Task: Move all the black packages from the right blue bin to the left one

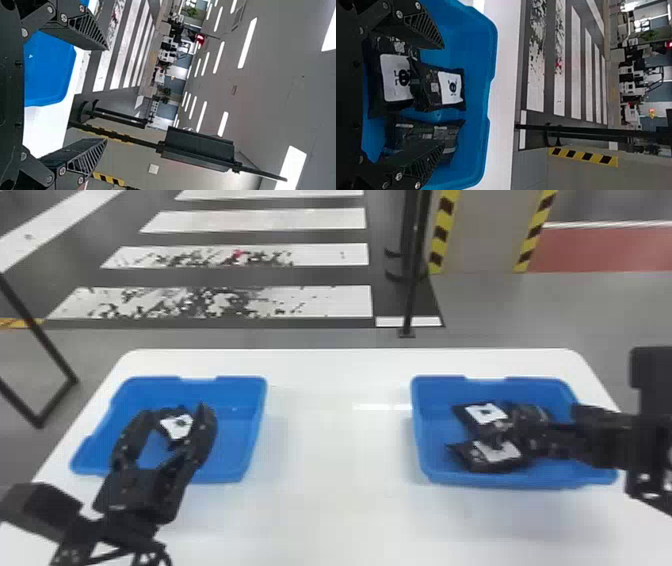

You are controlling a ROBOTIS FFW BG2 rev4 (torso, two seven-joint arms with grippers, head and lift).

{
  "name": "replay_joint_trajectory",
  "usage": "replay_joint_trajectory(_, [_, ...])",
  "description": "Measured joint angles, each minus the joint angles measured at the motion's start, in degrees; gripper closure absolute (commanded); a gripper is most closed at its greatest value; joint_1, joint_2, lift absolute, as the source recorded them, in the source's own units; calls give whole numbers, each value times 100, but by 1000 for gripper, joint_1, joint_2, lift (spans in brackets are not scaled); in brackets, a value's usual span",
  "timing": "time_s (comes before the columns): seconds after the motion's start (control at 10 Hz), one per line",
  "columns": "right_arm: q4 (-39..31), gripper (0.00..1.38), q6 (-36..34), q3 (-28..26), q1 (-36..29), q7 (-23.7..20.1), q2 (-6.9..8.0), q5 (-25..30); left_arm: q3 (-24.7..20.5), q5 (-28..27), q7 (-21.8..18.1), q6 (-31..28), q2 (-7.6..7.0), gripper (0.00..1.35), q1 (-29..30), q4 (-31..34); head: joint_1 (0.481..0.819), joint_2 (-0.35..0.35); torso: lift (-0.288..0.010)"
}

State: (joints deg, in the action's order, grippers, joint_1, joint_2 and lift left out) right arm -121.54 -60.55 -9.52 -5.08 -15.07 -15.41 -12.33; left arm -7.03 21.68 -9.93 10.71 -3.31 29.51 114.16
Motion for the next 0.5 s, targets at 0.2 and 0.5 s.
replay_joint_trajectory(0.2, [670,179,0,137,415,-3,12,64,78,3,-3,-116,6,231,55,23,695,-31,-140])
replay_joint_trajectory(0.5, [1914,176,435,768,1177,-87,9,-167,145,-9,-24,-240,-20,229,18,24,695,9,-140])
